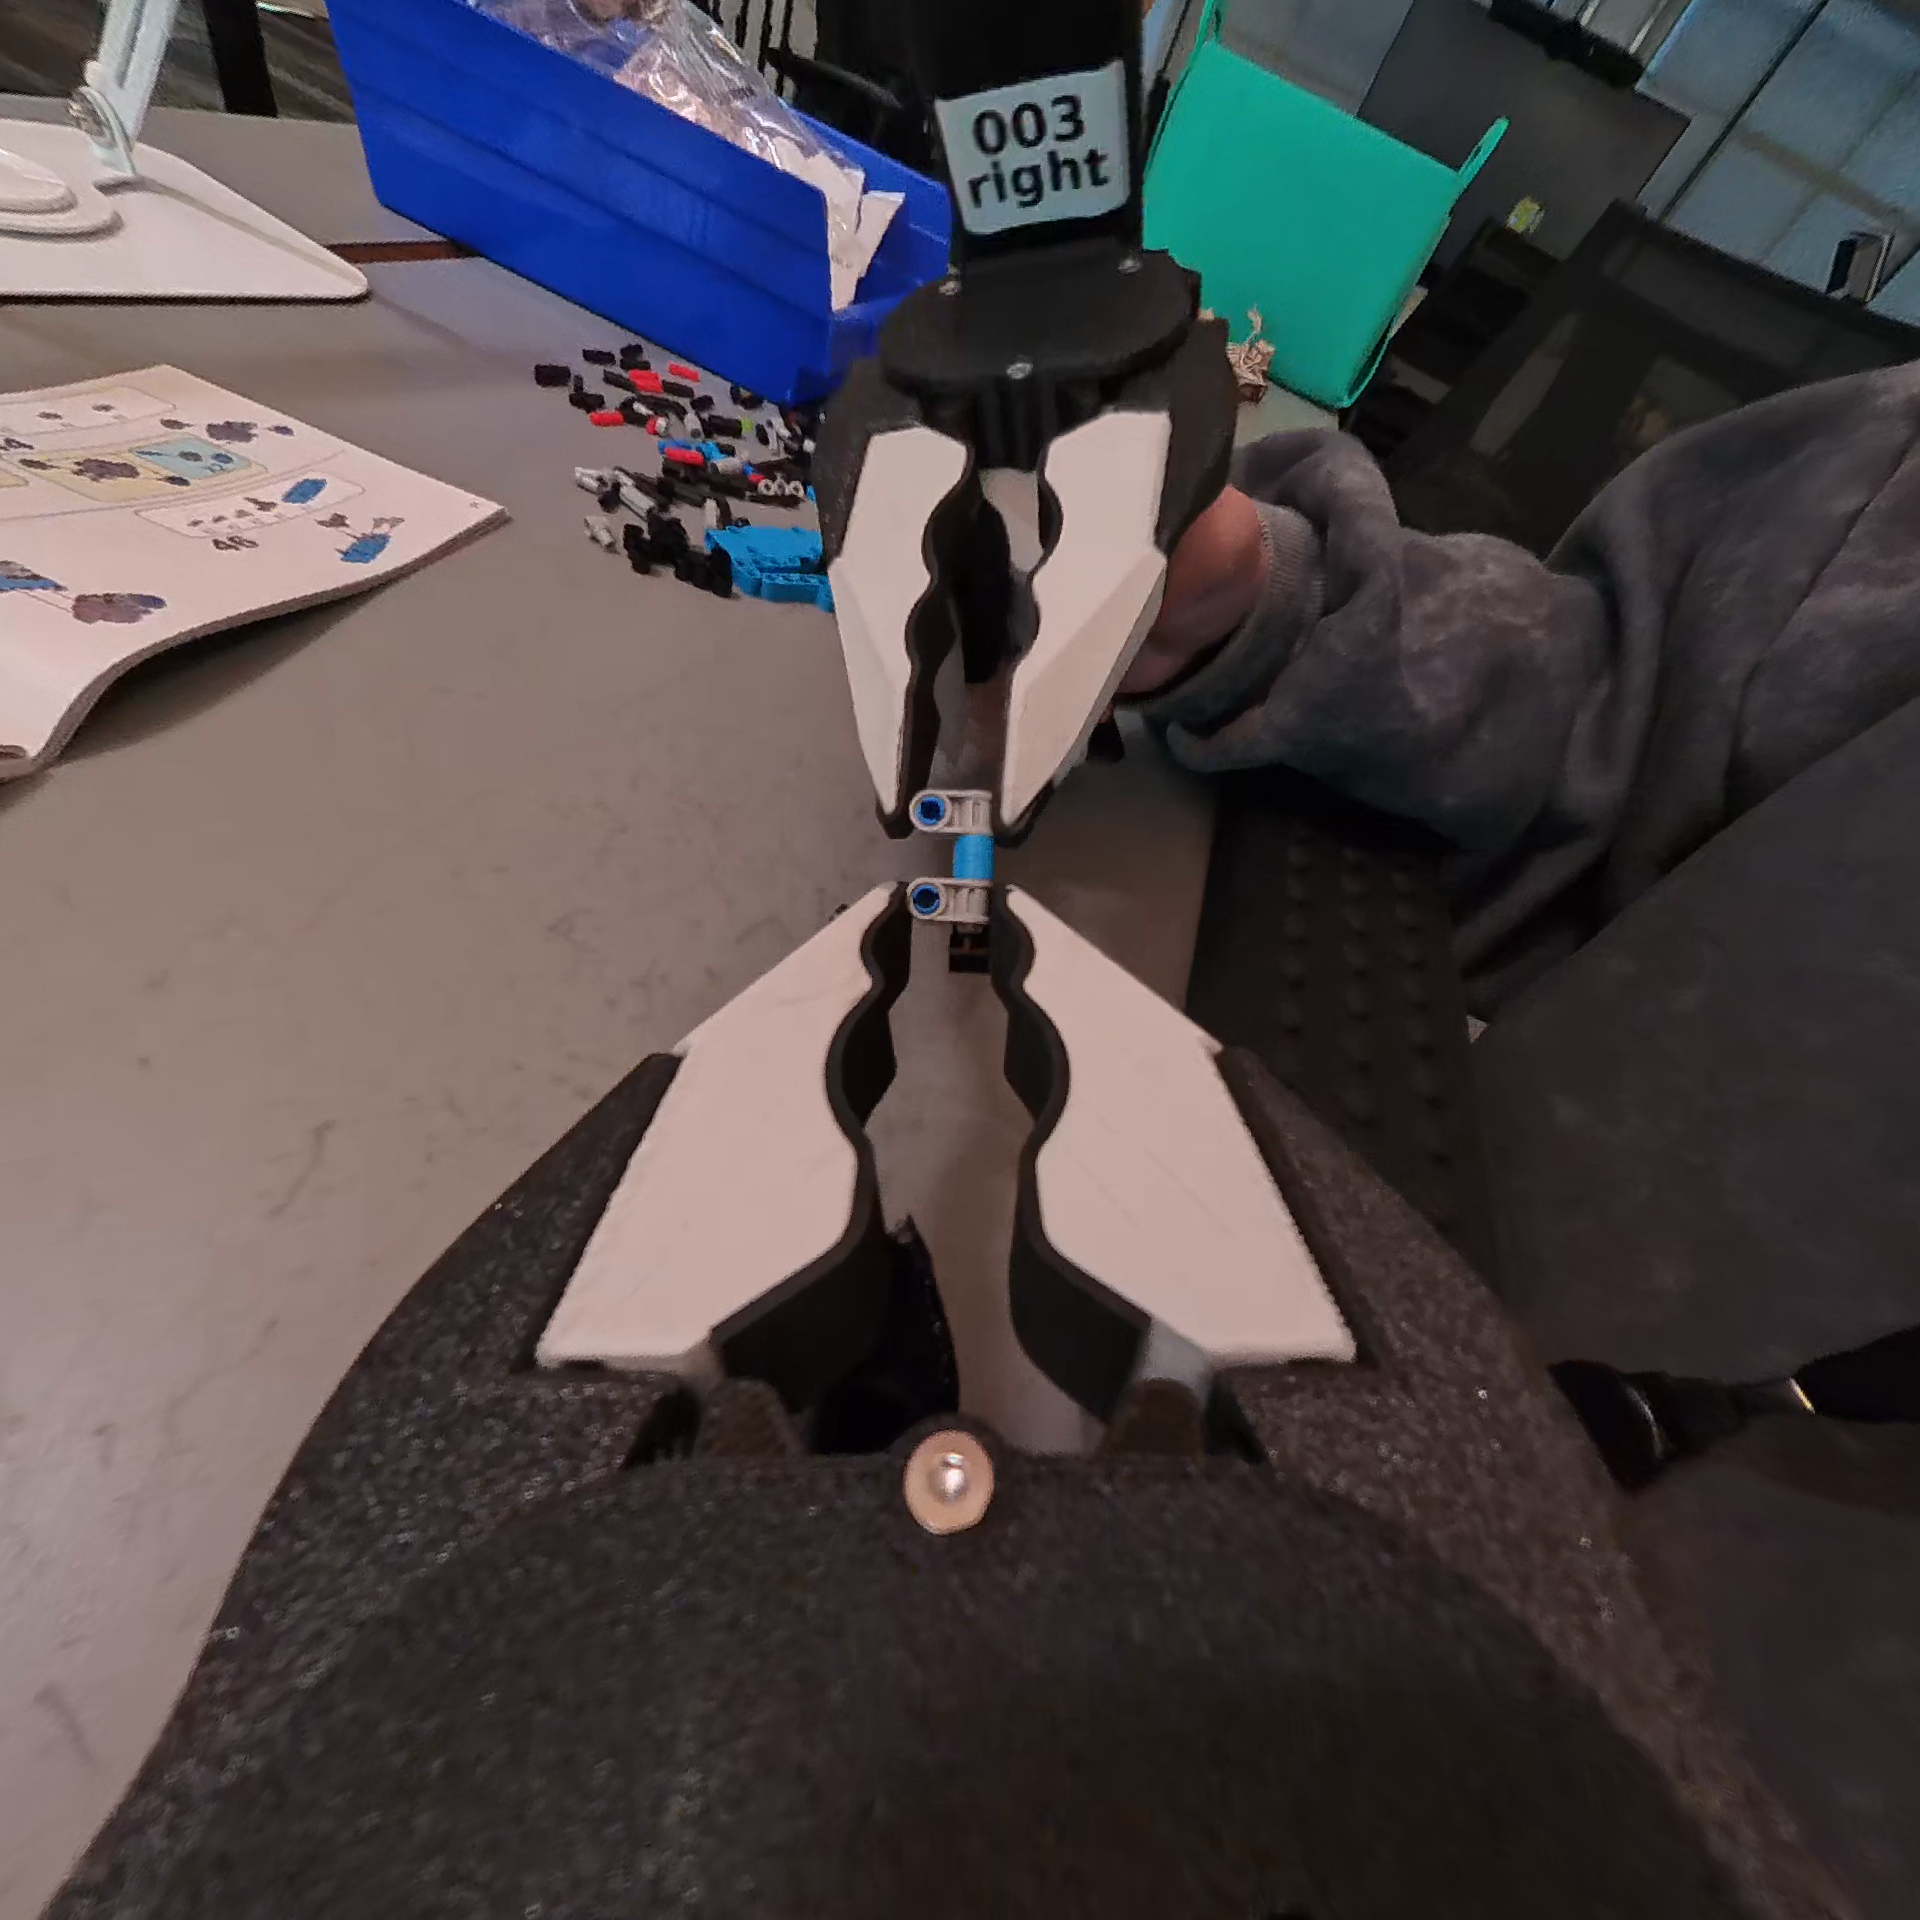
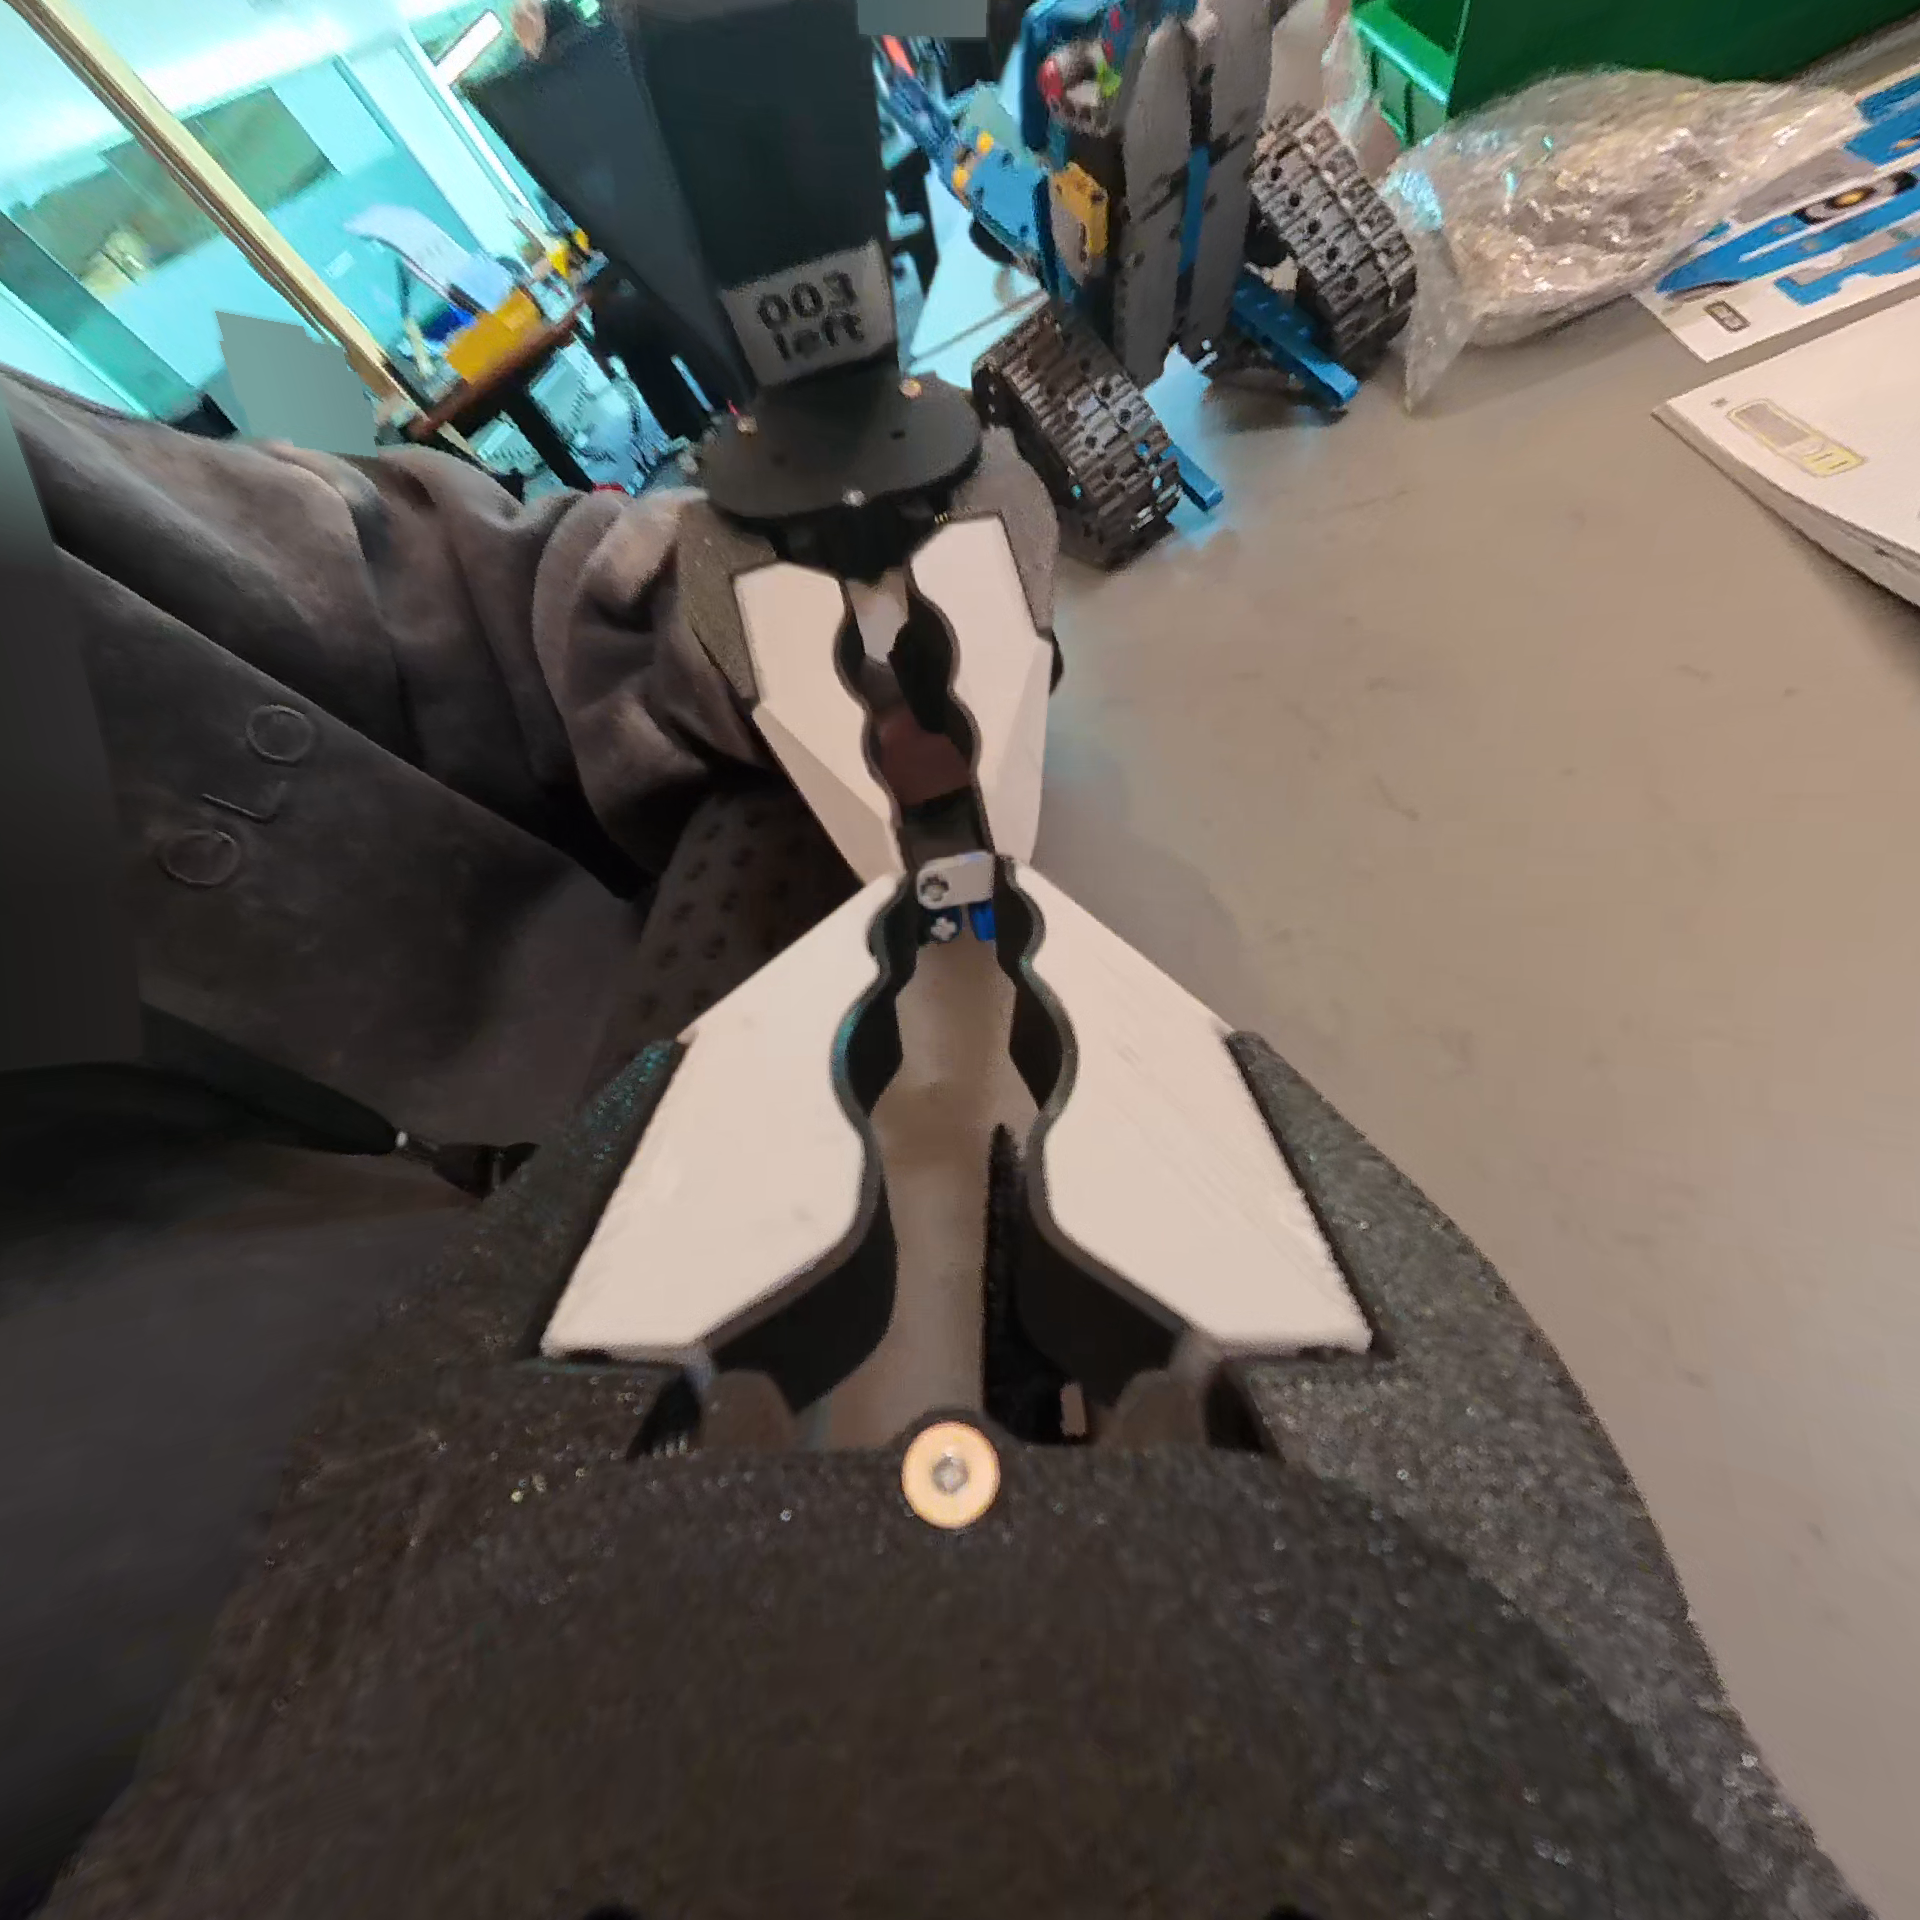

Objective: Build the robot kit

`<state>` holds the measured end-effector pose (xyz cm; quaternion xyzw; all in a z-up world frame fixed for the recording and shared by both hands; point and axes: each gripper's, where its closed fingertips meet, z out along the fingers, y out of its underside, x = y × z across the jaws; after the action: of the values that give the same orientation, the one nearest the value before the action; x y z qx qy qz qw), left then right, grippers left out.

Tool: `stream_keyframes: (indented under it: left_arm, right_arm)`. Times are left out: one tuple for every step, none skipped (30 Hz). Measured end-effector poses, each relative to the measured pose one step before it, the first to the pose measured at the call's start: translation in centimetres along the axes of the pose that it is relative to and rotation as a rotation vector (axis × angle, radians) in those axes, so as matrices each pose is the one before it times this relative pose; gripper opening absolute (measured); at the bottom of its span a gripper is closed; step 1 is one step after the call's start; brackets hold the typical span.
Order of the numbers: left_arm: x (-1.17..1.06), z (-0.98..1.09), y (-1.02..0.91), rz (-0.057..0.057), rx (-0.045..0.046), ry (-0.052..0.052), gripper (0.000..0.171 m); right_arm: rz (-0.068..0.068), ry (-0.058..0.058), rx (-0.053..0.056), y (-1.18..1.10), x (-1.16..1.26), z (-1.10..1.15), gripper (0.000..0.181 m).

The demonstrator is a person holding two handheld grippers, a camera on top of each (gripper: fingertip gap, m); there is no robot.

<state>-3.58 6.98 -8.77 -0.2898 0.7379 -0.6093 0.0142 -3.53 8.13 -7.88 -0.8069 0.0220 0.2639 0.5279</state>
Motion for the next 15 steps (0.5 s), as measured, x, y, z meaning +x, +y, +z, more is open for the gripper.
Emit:
stream_keyframes:
  left_arm:
    - [-0.046, 0.013, -0.025, -0.0042, 0.00082, -0.0009, 0.012]
    - [-0.027, 0.014, 0.025, 0.0002, -0.00227, -0.0022, 0.012]
    - [-0.037, 0.017, 0.071, 0.003, -0.00392, -0.0046, 0.012]
    - [0.002, 0.015, 0.002, 0.0054, -0.00047, -0.0039, 0.012]
    - [-0.021, 0.013, -0.017, -0.001, 0.00105, 0.0004, 0.012]
    - [-0.056, -0.024, -0.124, -0.0079, 0.00772, 0.0018, 0.012]
    - [-0.063, -0.054, -0.259, -0.0118, 0.01634, 0.0046, 0.013]
    - [-0.006, -0.063, -0.262, -0.0179, 0.01747, 0.0128, 0.013]
    - [-0.008, -0.046, -0.186, -0.0204, 0.01202, 0.0148, 0.014]
    - [-0.12, -0.132, -0.183, -0.0155, 0.0123, 0.0045, 0.014]
    - [-0.182, -0.238, -0.257, -0.0173, 0.01746, 0.0013, 0.014]
    - [-0.074, -0.253, -0.227, -0.0223, 0.01646, 0.0107, 0.014]
    - [-0.079, -0.191, -0.139, -0.0183, 0.01095, 0.0076, 0.014]
    - [-0.008, -0.078, -0.081, -0.0089, 0.00518, 0.0049, 0.014]
    - [0.043, 0.027, 0.02, -0.0009, -0.00136, 0.0032, 0.014]
  right_arm:
    - [-0.0041, 0.0074, 0.001, 0.028, 0.09, -0.017, 0.014]
    - [0.0004, 0.005, -0.0003, -0.028, 0.055, -0.027, 0.014]
    - [-0.0146, 0.0106, -0.01, 0.108, 0.042, 0.05, 0.014]
    - [-0.0121, 0.0073, -0.0079, 0.045, 0.01, 0.005, 0.014]
    - [-0.0026, 0.0022, -0.0017, 0.001, -0.003, -0.01, 0.014]
    - [0.0033, 0.0014, 0.0073, -0.059, 0.038, -0.019, 0.015]
    - [0.0072, -0.0035, 0.0232, -0.243, 0.072, -0.062, 0.015]
    - [0.0131, -0.0146, 0.0358, -0.397, 0.041, -0.102, 0.015]
    - [0.0124, -0.0204, 0.0257, -0.274, -0.017, -0.096, 0.015]
    - [0.005, -0.0079, 0.0083, -0.143, 0.093, -0.088, 0.015]
    - [-0.0027, -0.0096, -0.0049, -0.072, -0.036, -0.149, 0.023]
    - [-0.0013, -0.0041, -0.0085, -0.02, -0.06, -0.216, 0.032]
    - [-0.0049, -0.006, 0.0014, -0.073, -0.176, -0.235, 0.03]
    - [-0.007, -0.0037, 0.0025, 0.002, -0.182, -0.115, 0.024]
    - [-0.0094, 0.015, -0.0007, 0.069, 0.09, -0.001, 0.022]
